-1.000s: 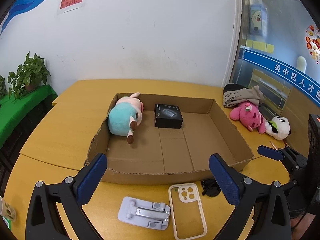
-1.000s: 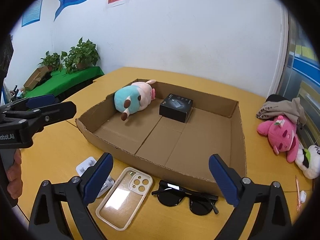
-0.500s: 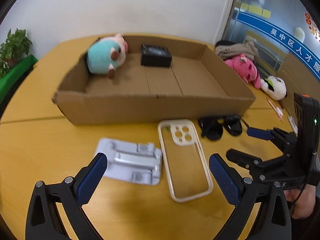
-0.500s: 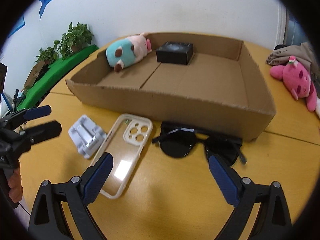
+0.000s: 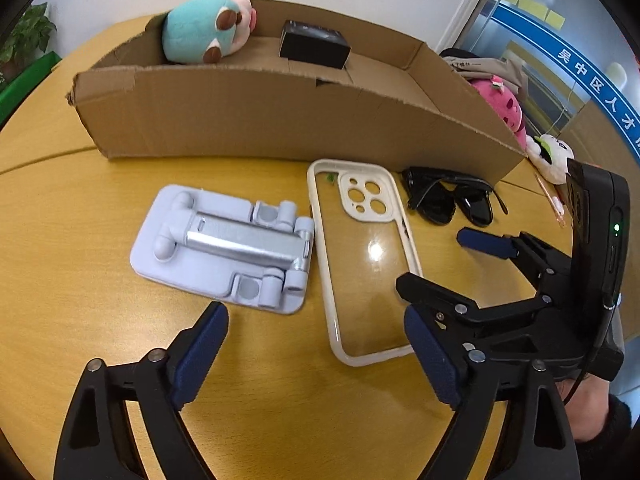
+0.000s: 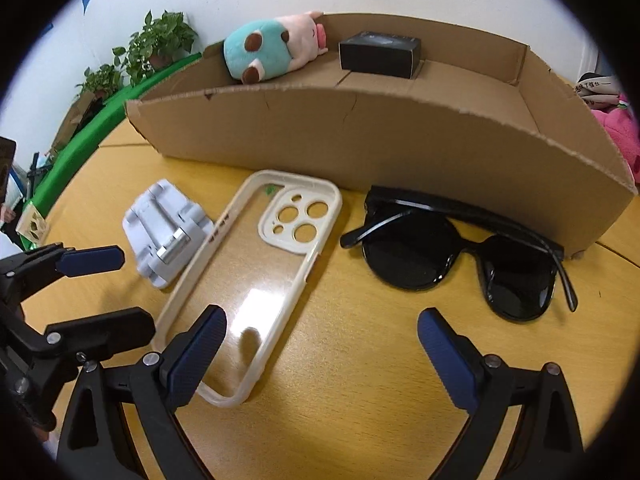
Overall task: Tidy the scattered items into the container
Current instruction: 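Move the left gripper to the clear phone case and close on its rim, then lift the phone case with the left gripper over the cardboard box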
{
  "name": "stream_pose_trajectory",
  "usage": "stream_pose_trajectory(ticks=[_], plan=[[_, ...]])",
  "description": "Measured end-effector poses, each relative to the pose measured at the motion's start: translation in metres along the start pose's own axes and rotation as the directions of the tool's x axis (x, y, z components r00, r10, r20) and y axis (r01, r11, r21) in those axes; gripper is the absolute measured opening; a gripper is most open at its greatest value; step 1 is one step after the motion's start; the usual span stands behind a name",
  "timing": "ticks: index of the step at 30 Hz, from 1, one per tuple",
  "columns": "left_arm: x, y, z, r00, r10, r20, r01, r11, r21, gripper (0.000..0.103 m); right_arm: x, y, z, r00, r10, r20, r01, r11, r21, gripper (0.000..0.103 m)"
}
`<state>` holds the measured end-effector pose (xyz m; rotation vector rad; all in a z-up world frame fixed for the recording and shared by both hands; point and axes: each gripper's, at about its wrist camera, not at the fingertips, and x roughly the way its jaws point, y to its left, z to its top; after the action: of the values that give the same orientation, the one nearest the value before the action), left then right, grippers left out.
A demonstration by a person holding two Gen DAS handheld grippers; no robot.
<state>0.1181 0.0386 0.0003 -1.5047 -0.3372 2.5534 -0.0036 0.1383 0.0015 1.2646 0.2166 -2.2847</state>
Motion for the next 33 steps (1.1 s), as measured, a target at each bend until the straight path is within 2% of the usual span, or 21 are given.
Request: stream_pose_trajectory(ticks=[2, 6, 9, 11, 12, 13, 14, 17, 19, 21, 26, 33], plan=[[0.006, 0.000, -0.003, 1.000, -0.002, -0.023, 0.002, 1.000, 0.006, 0.082, 0.001, 0.001, 0.000, 1.000, -0.014, 0.005, 0.014, 1.000, -0.012, 0.097], [0.006, -0.004, -0.004, 1.000, 0.019, -0.008, -0.019, 0.999, 0.030, 0.074, 0.003, 0.005, 0.000, 0.998, -0.062, 0.012, 0.063, 0.997, -0.046, 0.092], [0.005, -0.004, -0.005, 0.999, 0.048, 0.000, -0.048, 0.998, 0.043, 0.055, 0.003, 0.007, -0.002, 0.997, -0.076, 0.028, 0.077, 0.995, -0.058, 0.087], [0.004, -0.001, -0.005, 0.999, 0.044, 0.001, -0.044, 0.998, 0.040, 0.034, 0.002, 0.008, -0.003, 0.997, -0.073, 0.035, 0.075, 0.995, -0.059, 0.080], [0.004, 0.001, -0.005, 1.000, 0.025, -0.001, -0.025, 0.999, 0.034, 0.031, 0.001, 0.009, -0.003, 0.997, -0.071, 0.040, 0.073, 0.996, -0.058, 0.072], [0.004, 0.003, -0.006, 1.000, -0.006, -0.007, 0.006, 1.000, 0.023, 0.023, 0.000, 0.009, -0.003, 0.997, -0.067, 0.044, 0.069, 0.996, -0.058, 0.059], [0.005, 0.003, -0.007, 1.000, -0.022, -0.011, 0.022, 1.000, 0.019, 0.018, -0.001, 0.011, -0.003, 0.997, -0.060, 0.047, 0.062, 0.996, -0.061, 0.053], [0.006, -0.004, -0.009, 1.000, -0.024, -0.011, 0.024, 0.999, 0.044, 0.009, -0.002, 0.016, -0.003, 0.999, -0.034, 0.042, 0.037, 0.996, -0.077, 0.035], [0.005, -0.007, -0.010, 0.999, -0.031, -0.011, 0.032, 0.998, 0.047, 0.007, -0.003, 0.019, -0.004, 0.999, -0.013, 0.039, 0.016, 0.997, -0.082, 0.021], [0.004, -0.009, -0.011, 0.999, -0.030, -0.010, 0.031, 0.998, 0.052, 0.007, -0.004, 0.022, -0.006, 0.999, 0.004, 0.036, -0.001, 0.997, -0.082, 0.013], [-0.006, -0.010, -0.012, 0.999, -0.046, 0.014, 0.046, 0.997, 0.055, 0.007, -0.010, 0.018, -0.010, 0.998, 0.037, 0.044, -0.035, 0.998, -0.049, 0.013], [-0.035, -0.017, -0.005, 0.996, -0.051, 0.080, 0.045, 0.996, 0.081, 0.006, -0.036, 0.022, 0.000, 0.992, 0.044, 0.114, -0.038, 0.998, -0.052, 0.013]])
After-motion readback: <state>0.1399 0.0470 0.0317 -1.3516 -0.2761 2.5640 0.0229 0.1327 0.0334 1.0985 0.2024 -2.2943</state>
